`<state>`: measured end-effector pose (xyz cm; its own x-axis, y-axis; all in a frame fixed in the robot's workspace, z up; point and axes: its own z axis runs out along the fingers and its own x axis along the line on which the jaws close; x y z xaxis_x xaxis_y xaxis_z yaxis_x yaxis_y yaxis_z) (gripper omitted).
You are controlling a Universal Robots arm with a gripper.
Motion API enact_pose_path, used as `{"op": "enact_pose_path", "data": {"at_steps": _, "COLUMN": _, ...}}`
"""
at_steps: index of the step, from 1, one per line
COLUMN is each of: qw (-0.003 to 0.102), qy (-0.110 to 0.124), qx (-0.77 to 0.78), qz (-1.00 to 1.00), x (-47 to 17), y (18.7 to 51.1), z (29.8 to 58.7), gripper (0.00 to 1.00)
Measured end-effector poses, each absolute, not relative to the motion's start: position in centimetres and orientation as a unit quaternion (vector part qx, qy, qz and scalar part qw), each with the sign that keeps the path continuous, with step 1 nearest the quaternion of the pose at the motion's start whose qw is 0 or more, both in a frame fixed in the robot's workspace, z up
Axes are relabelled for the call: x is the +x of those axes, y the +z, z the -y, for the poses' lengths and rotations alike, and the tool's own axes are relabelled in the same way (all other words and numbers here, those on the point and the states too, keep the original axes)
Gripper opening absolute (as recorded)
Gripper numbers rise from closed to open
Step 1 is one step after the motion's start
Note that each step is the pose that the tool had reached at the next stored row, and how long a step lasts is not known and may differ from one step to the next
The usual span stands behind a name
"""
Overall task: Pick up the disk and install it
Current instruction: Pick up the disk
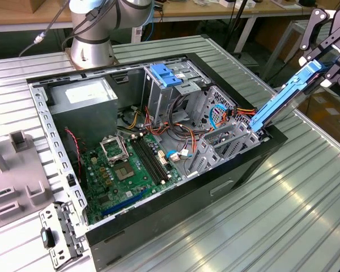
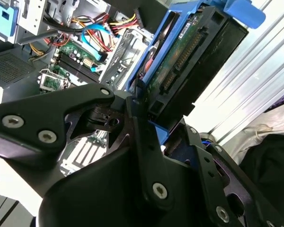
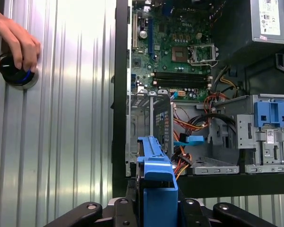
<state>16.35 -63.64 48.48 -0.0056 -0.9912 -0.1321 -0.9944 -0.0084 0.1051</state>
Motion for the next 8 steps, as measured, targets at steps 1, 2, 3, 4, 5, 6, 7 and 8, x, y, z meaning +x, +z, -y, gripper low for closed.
{"op": "enact_pose_path", "data": {"at_steps": 1, "qw": 0.01, "qy": 0.084, "qx": -0.705, "qz": -0.704, "x": 16.35, "y": 48.48, "z": 63.63, "gripper": 0.37}}
{"op": "enact_pose_path", "data": {"at_steps": 2, "qw": 0.01, "qy": 0.084, "qx": -0.705, "qz": -0.704, "x": 16.36, "y": 48.48, "z": 63.64, "gripper": 0.37}}
{"op": "enact_pose_path", "data": {"at_steps": 3, "qw": 0.01, "qy": 0.084, "qx": -0.705, "qz": -0.704, "x": 16.37, "y": 48.48, "z": 63.64, "gripper": 0.37}}
{"op": "enact_pose_path", "data": {"at_steps": 4, "qw": 0.01, "qy": 0.084, "qx": -0.705, "qz": -0.704, "x": 16.37, "y": 48.48, "z": 63.64, "gripper": 0.37}}
{"op": "enact_pose_path", "data": {"at_steps": 5, "qw": 0.01, "qy": 0.084, "qx": -0.705, "qz": -0.704, "x": 16.37, "y": 48.48, "z": 63.64, "gripper": 0.37}}
{"op": "enact_pose_path", "data": {"at_steps": 6, "qw": 0.01, "qy": 0.084, "qx": -0.705, "qz": -0.704, "x": 16.37, "y": 48.48, "z": 63.64, "gripper": 0.37}}
{"op": "enact_pose_path", "data": {"at_steps": 7, "qw": 0.01, "qy": 0.084, "qx": -0.705, "qz": -0.704, "x": 16.37, "y": 48.48, "z": 63.64, "gripper": 0.37}}
{"op": "enact_pose_path", "data": {"at_steps": 8, "qw": 0.01, "qy": 0.084, "qx": -0.705, "qz": -0.704, "x": 16.37, "y": 48.47, "z": 63.64, "gripper": 0.37}}
